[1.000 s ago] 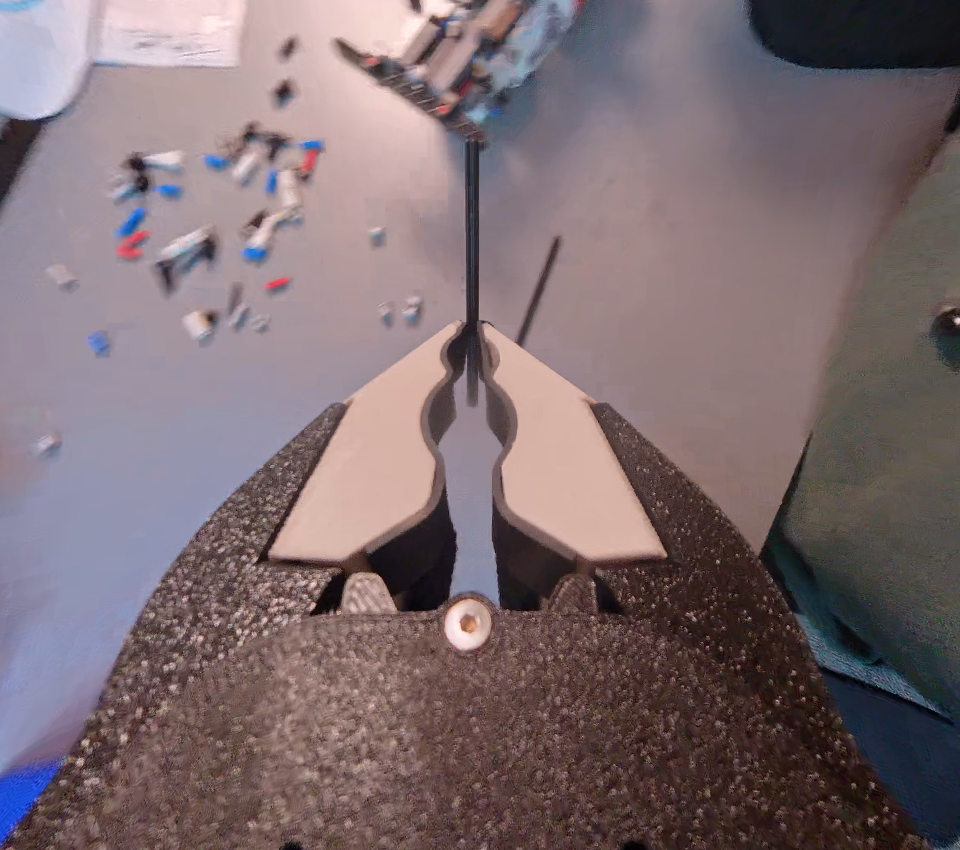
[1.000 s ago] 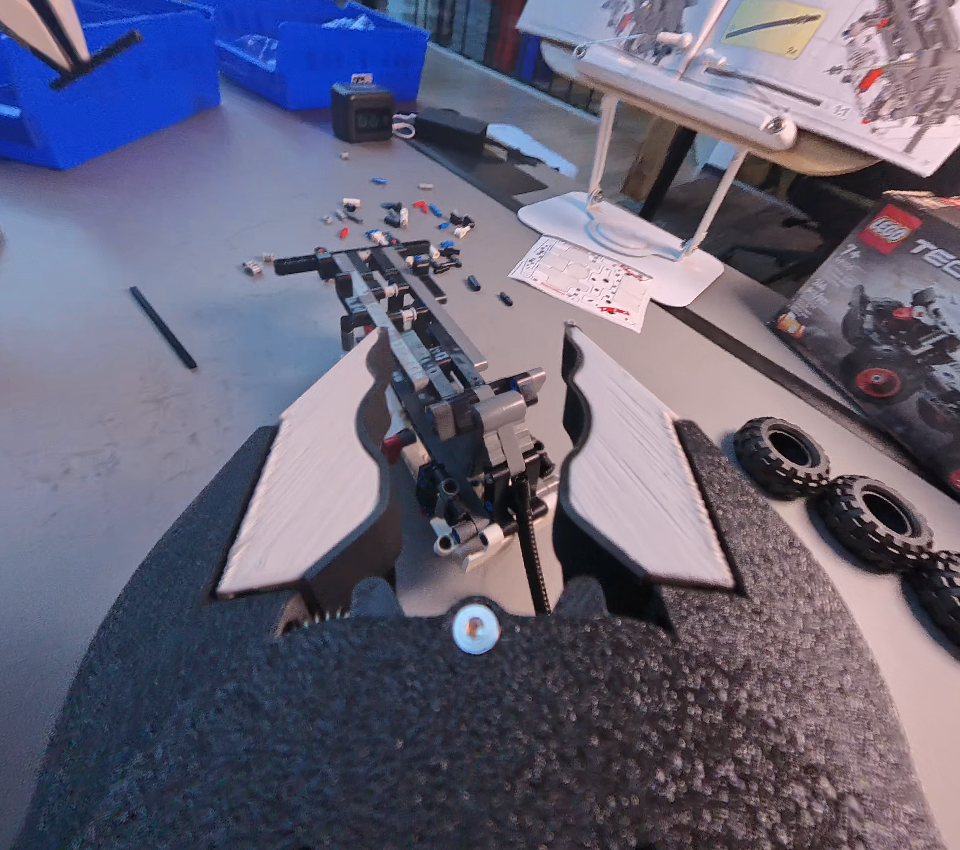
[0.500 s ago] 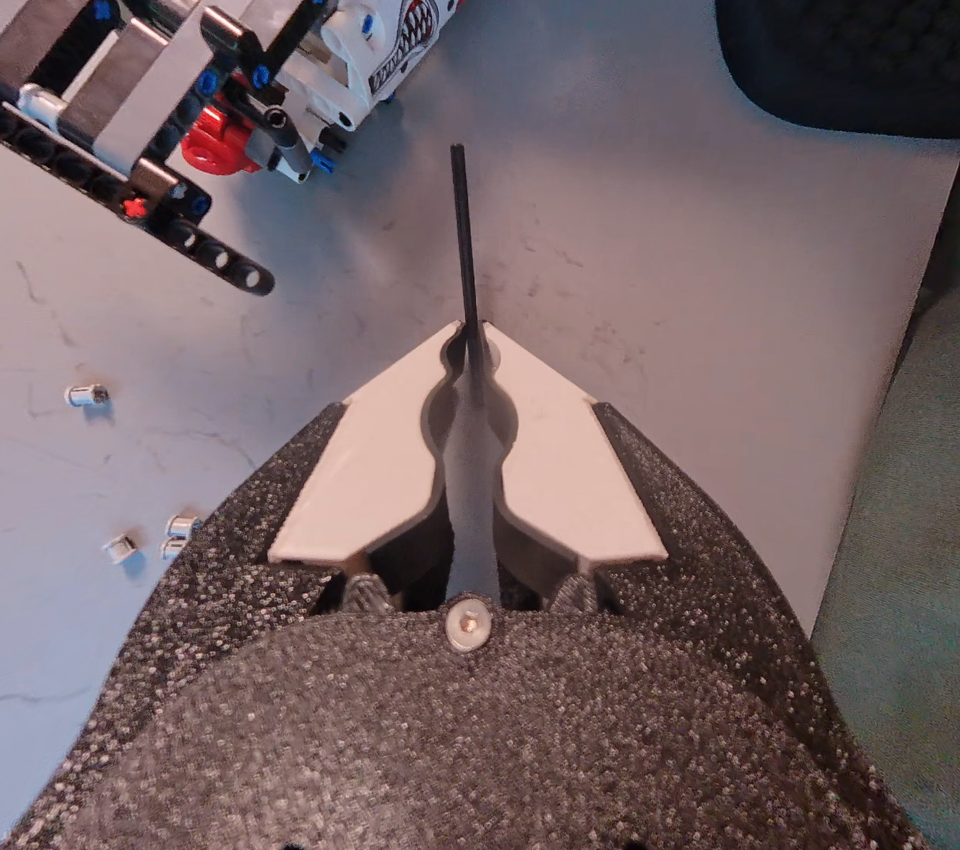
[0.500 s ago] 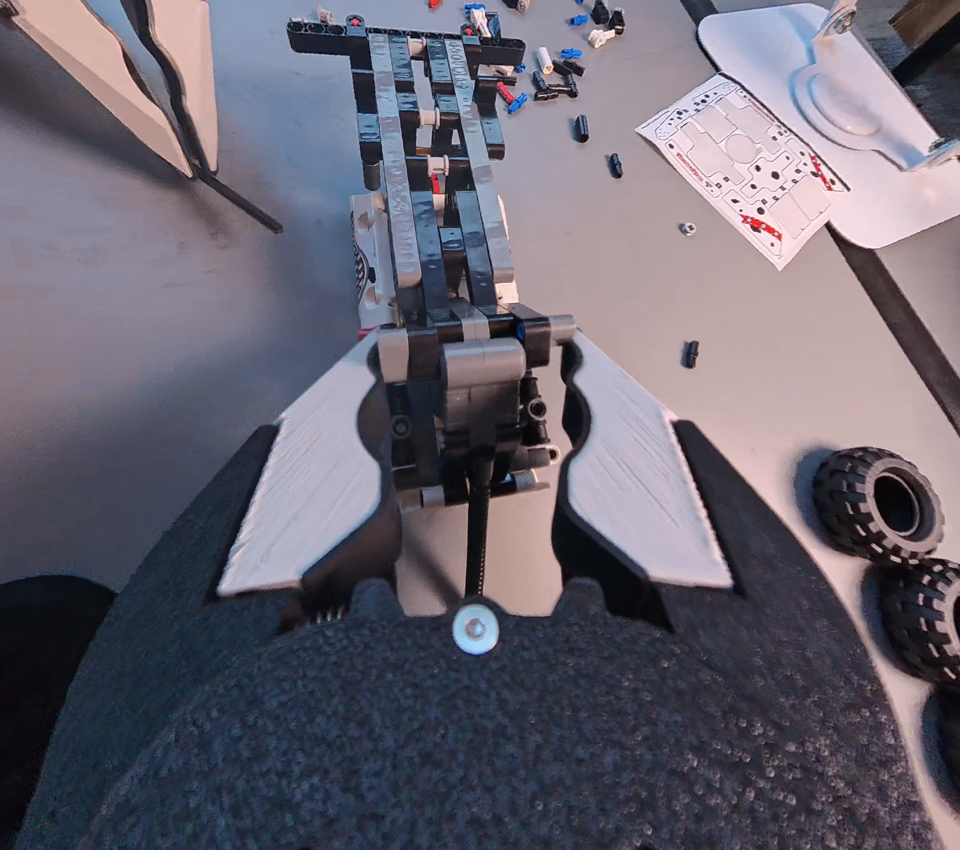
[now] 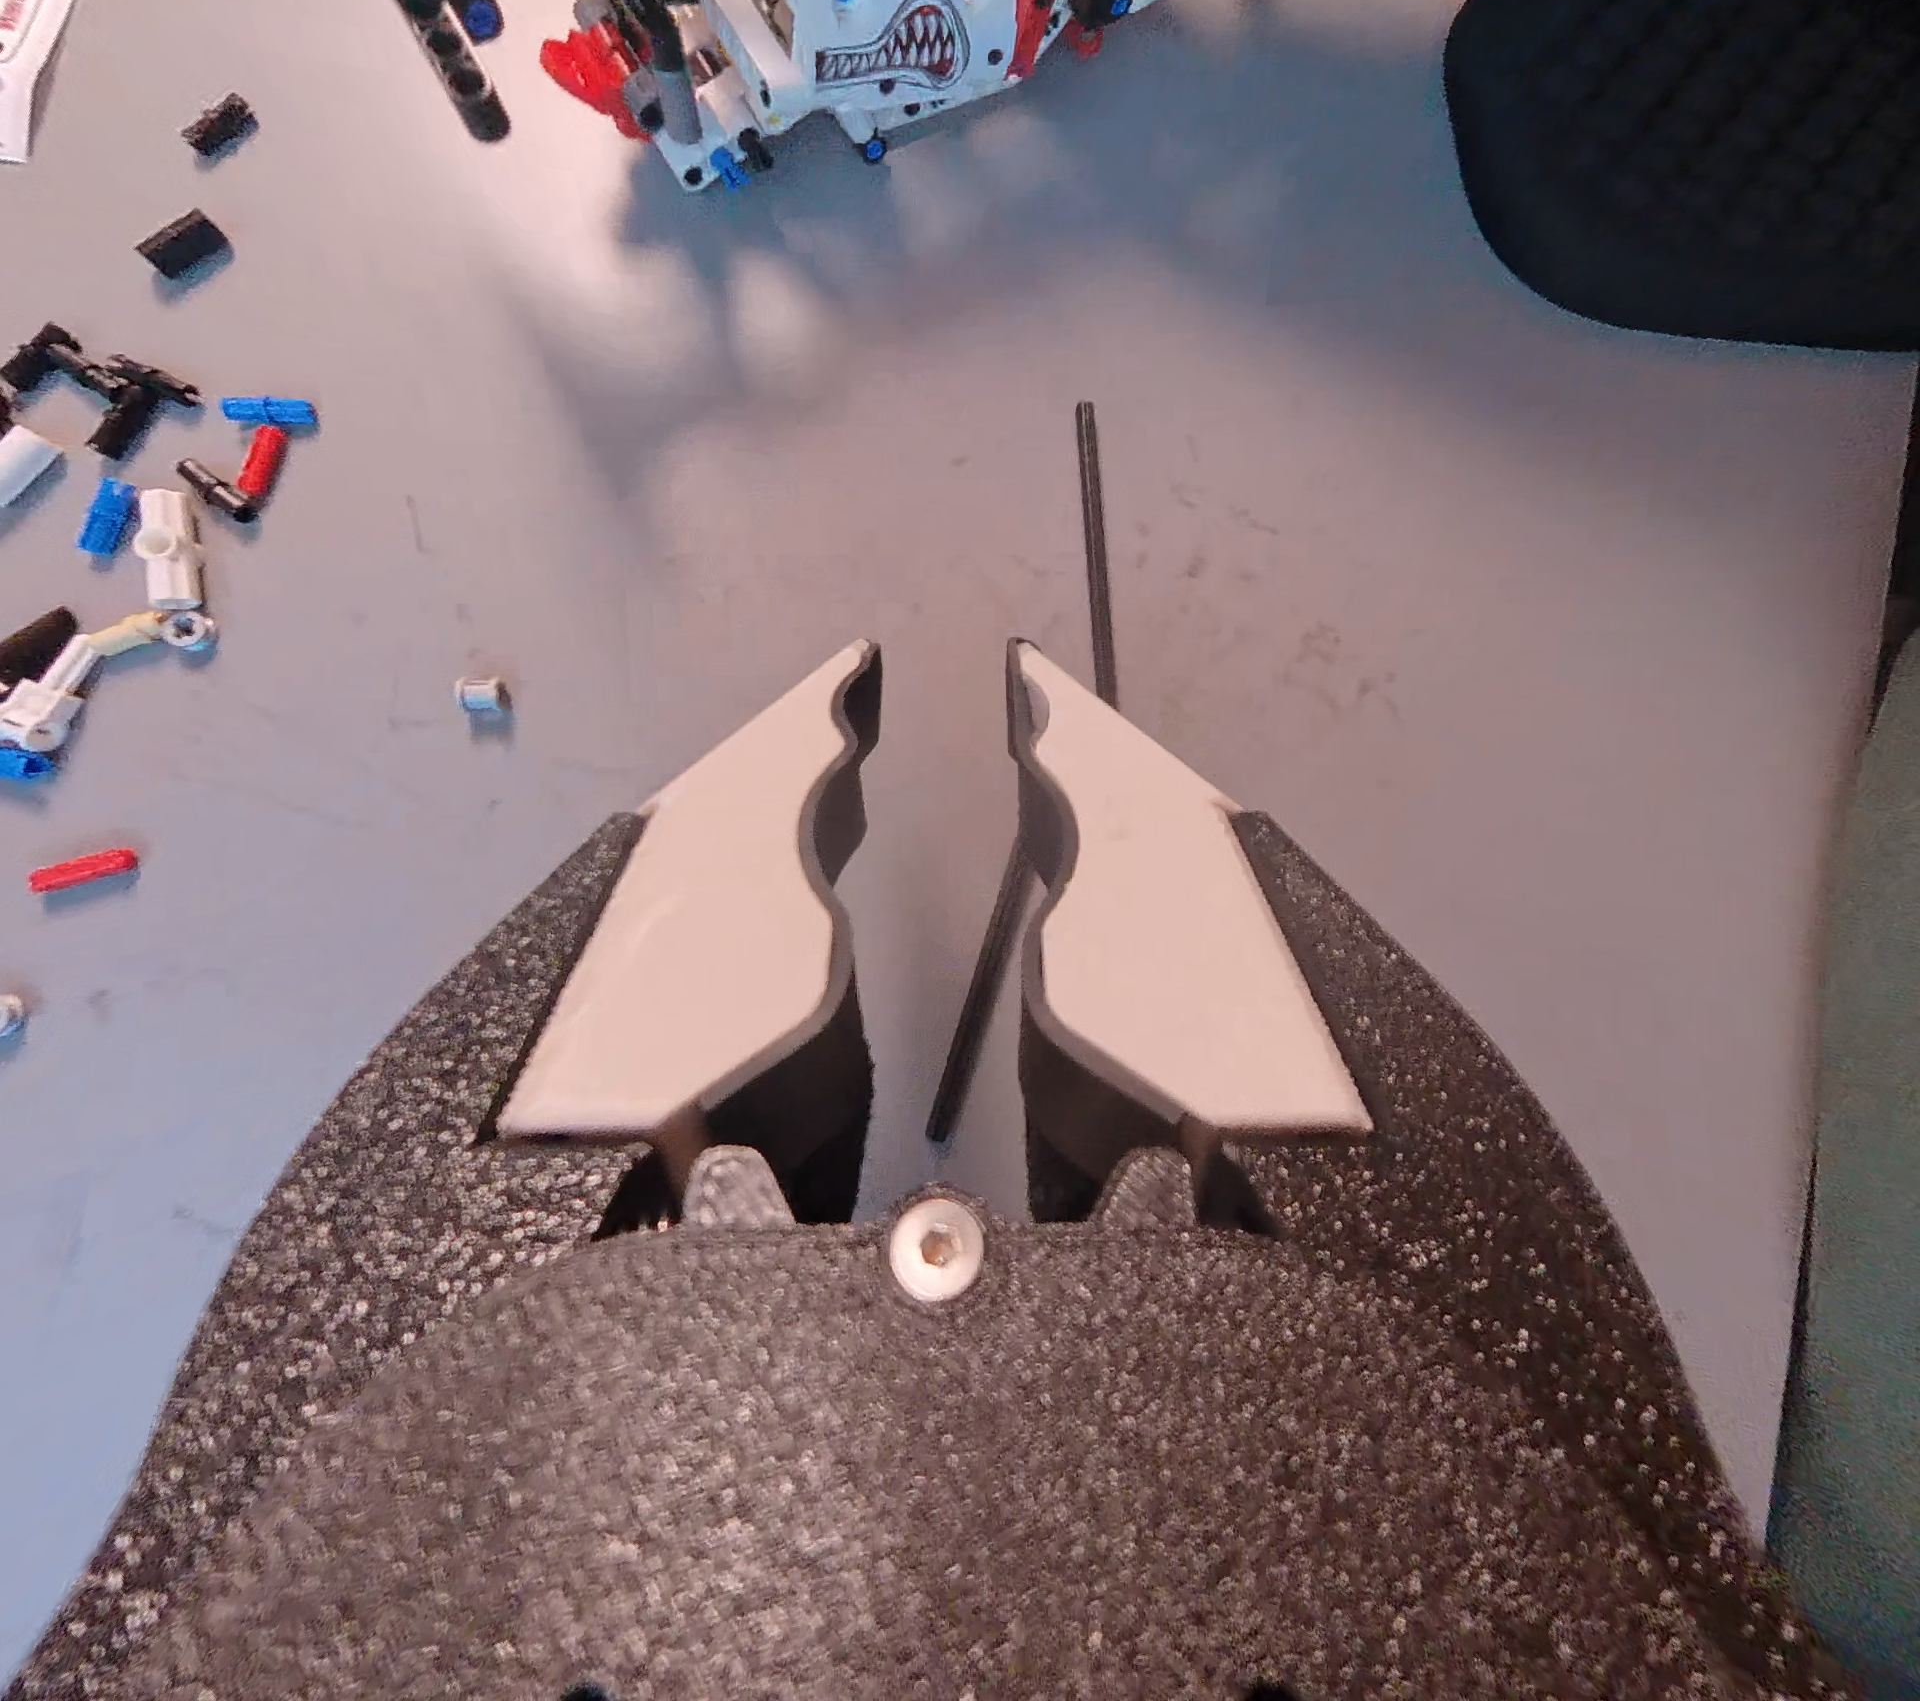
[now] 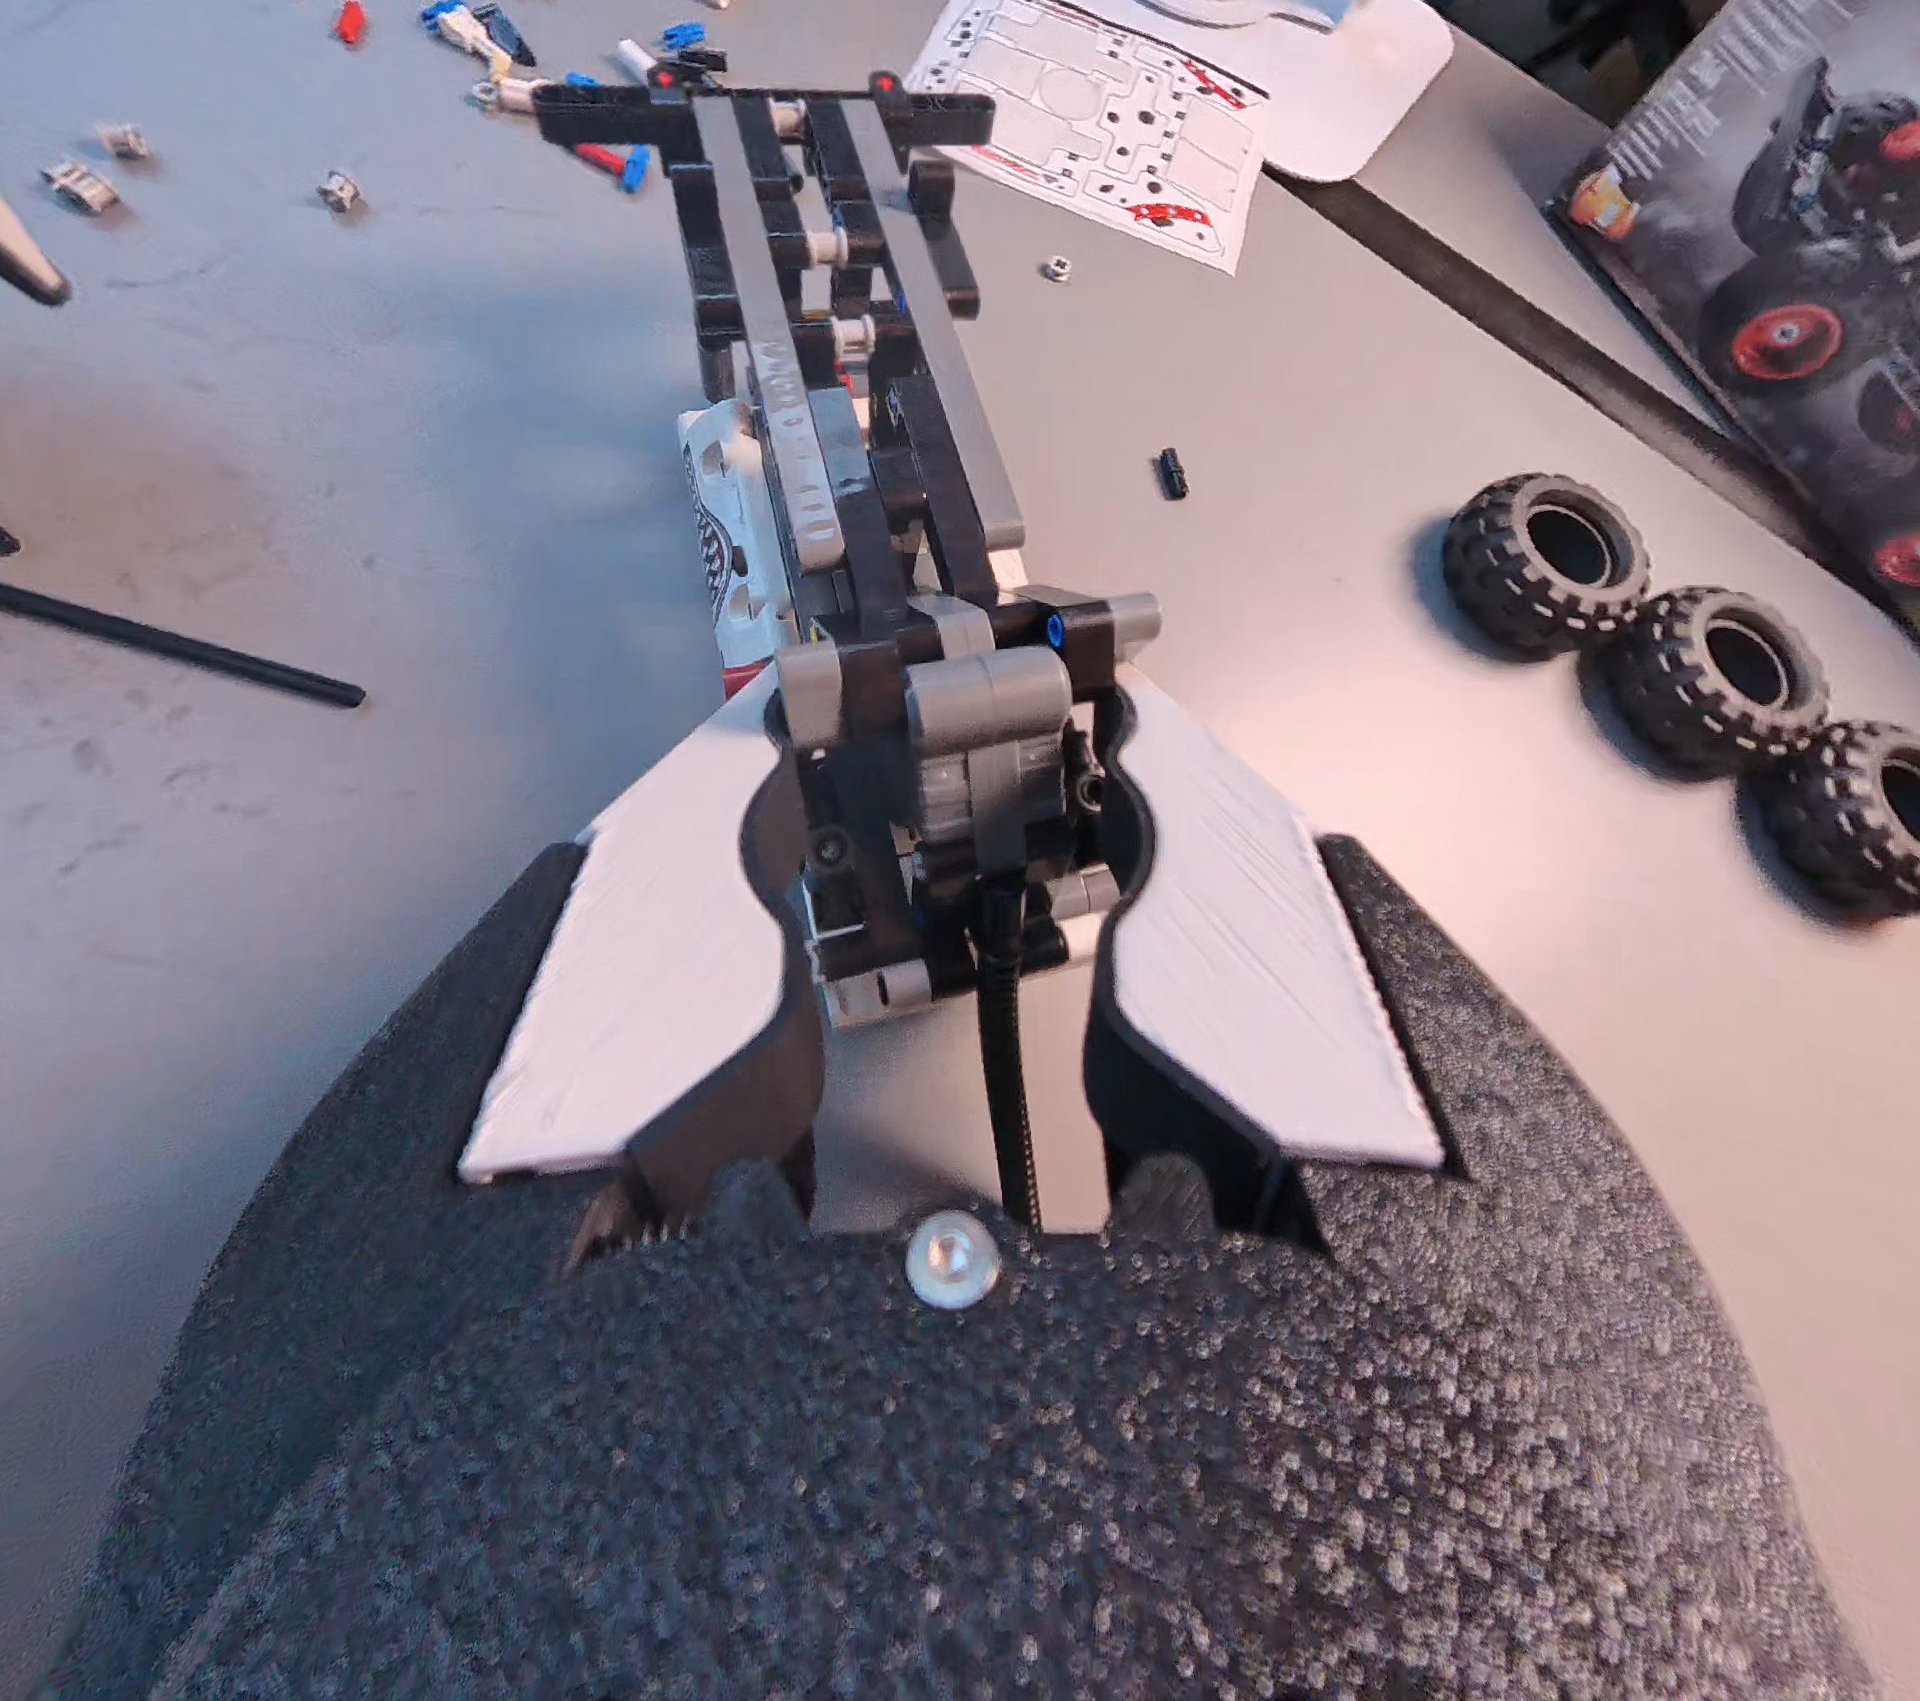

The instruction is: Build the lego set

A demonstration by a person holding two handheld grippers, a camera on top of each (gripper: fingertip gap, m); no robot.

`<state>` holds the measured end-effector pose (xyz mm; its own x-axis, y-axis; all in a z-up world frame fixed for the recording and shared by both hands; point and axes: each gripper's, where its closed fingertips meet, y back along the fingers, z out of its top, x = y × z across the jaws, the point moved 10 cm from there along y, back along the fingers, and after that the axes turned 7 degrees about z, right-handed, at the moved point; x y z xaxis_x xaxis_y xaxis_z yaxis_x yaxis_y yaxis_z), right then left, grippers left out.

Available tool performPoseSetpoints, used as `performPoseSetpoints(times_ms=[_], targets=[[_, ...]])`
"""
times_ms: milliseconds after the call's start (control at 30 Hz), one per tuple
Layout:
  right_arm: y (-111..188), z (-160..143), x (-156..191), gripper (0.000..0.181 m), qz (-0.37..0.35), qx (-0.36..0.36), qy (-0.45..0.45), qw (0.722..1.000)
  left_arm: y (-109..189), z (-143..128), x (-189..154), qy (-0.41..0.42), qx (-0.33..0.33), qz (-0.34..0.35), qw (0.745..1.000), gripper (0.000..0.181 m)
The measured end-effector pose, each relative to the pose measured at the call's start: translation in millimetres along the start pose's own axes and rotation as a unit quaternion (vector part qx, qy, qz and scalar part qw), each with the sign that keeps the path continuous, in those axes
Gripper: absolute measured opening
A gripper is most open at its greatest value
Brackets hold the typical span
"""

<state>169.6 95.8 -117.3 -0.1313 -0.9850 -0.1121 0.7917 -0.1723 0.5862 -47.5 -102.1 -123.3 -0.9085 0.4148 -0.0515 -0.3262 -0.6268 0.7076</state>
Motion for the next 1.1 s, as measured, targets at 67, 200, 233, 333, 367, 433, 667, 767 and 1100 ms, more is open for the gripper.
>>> performPoseSetpoints(times_ms=[67,200,233,333,367,433,667,767,1100], targets=[[1,-1,6,0.053,-0.023,0.002,-0.026,0.999,2,-6,7,0.015,-0.009,0.001,1.000,0.023],[1,3,25,0.053,-0.059,0.014,-0.024,0.998,2,-17,17,0.035,-0.024,-0.007,0.999,0.023],[0,4,28,0.053,-0.058,0.012,-0.021,0.998,2,-19,19,0.032,-0.024,-0.009,0.999,0.023],[0,3,26,0.054,-0.048,0.013,-0.017,0.999,3,-24,23,0.012,-0.026,-0.018,0.999,0.023],[1,2,25,0.054,-0.040,0.012,-0.016,0.999,5,-25,23,0.007,-0.025,-0.022,0.999,0.023],[3,1,23,0.049,-0.021,0.005,-0.018,1.000,10,-26,22,-0.008,-0.026,-0.036,0.999,0.024],[2,2,28,0.048,0.002,0.004,-0.032,0.999,19,-42,12,-0.070,0.033,-0.074,0.994,0.031],[2,4,33,0.048,0.010,0.005,-0.024,1.000,16,-44,8,-0.099,0.057,-0.053,0.992,0.029],[5,6,44,0.047,0.014,0.028,0.004,0.999,16,-44,-2,-0.131,0.097,0.001,0.987,0.017]])
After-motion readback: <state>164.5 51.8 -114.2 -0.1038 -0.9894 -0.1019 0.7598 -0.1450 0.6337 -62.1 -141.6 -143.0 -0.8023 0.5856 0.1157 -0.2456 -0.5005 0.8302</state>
